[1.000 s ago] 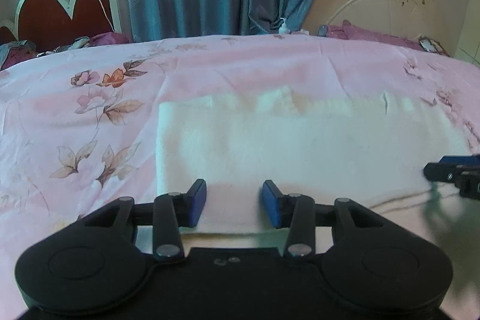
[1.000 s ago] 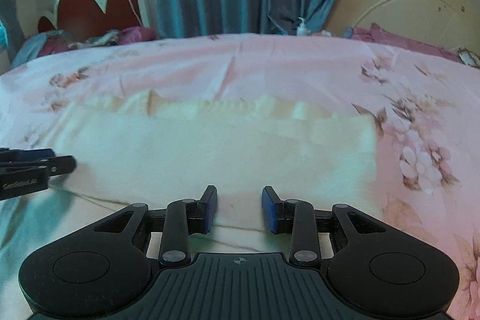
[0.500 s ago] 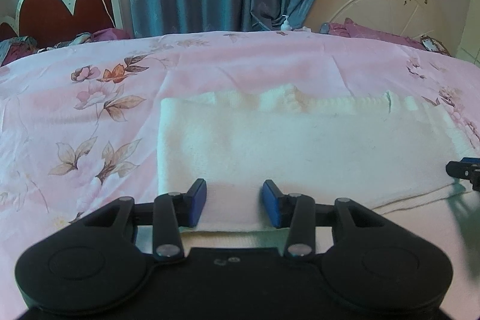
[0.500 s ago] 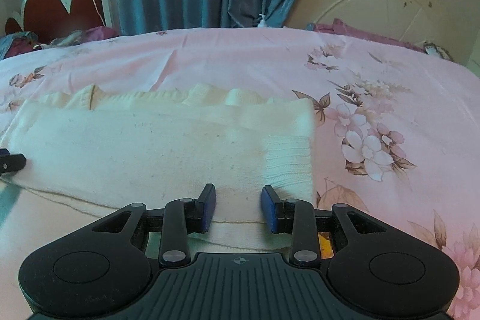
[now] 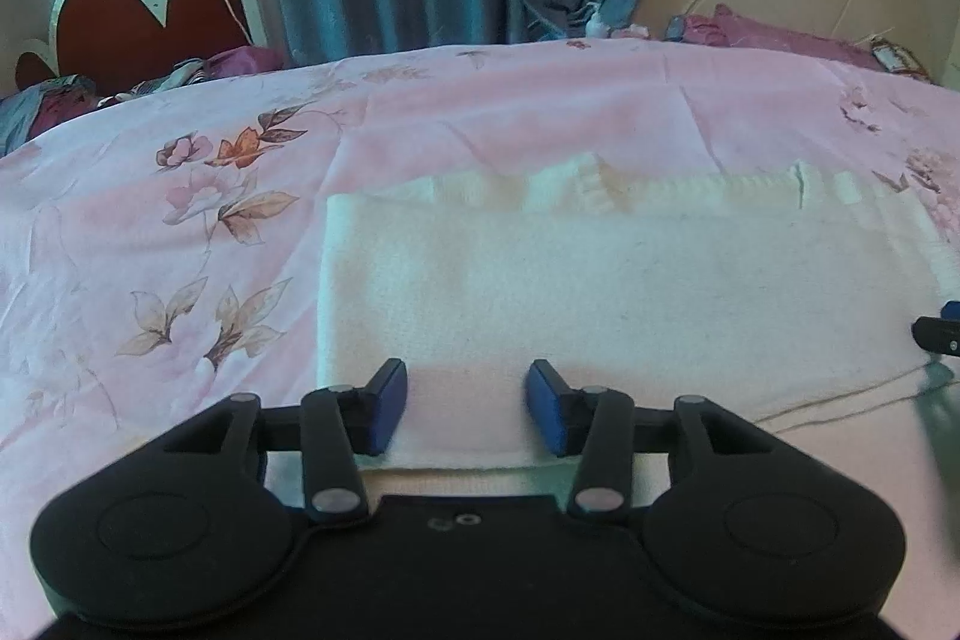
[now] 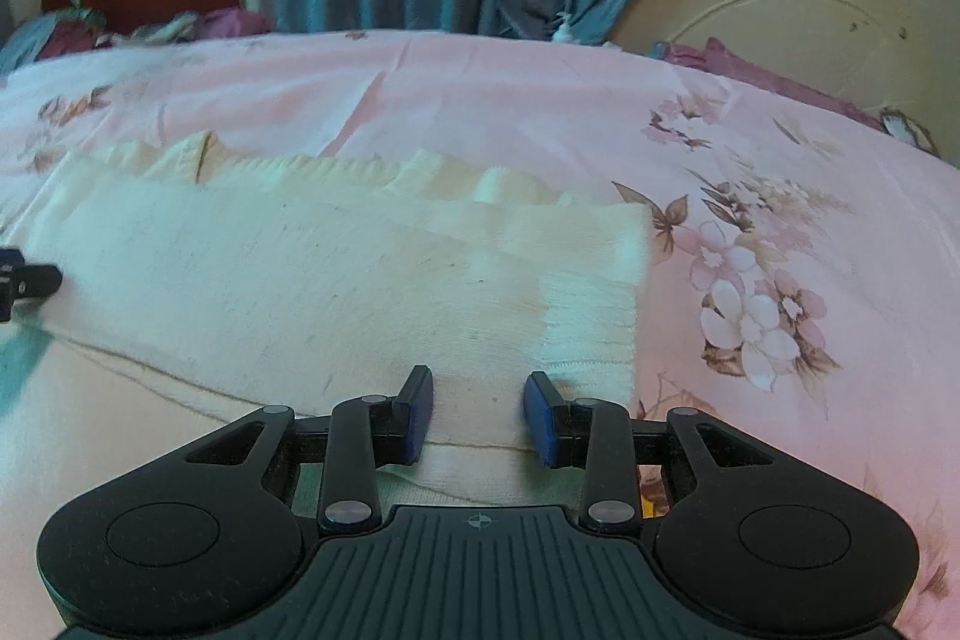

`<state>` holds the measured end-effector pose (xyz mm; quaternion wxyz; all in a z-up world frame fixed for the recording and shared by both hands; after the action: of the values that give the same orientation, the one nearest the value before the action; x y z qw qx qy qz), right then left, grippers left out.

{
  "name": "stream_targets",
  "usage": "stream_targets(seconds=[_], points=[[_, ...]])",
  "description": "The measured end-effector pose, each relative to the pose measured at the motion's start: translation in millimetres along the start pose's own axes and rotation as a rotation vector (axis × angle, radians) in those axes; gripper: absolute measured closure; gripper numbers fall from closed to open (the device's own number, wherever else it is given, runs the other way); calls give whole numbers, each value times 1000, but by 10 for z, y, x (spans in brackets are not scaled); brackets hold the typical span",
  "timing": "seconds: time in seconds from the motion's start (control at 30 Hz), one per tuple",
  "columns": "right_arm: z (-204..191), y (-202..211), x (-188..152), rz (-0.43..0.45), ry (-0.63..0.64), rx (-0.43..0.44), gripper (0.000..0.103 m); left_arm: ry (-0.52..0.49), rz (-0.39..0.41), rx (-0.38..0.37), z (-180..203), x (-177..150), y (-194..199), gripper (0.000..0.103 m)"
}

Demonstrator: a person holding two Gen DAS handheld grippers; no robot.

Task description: Fold small clothes

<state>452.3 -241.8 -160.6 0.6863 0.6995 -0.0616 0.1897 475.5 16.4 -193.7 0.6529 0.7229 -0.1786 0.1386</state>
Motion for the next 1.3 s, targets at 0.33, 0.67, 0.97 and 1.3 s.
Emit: stream_targets(seconds=[0.33,0.67,0.97,1.3], points=[[37,19,29,-29,31,53,69,-4,-44,79,76,-5,91,55],[-128,518,-248,44,47,202,68,-3,31,20,285,-211,696,52],[-260,750,-782,42,103,232,68,-1,27,-29,351,-657,907,49],[-230,989,-1679,15,60,195,69,17,-38,-60,178,-1441,932,49]])
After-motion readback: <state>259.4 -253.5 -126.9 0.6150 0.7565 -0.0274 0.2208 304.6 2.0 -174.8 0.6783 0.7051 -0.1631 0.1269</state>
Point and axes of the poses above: each gripper's, at about its wrist camera, not at the fingertips, and y roughly against the way its jaws point, z to its right, x to its top, the point moved 8 cm from there along -y, roughly the way its jaws point, and after that the axes turned 15 degrees about -z, right-handed, at the moved point
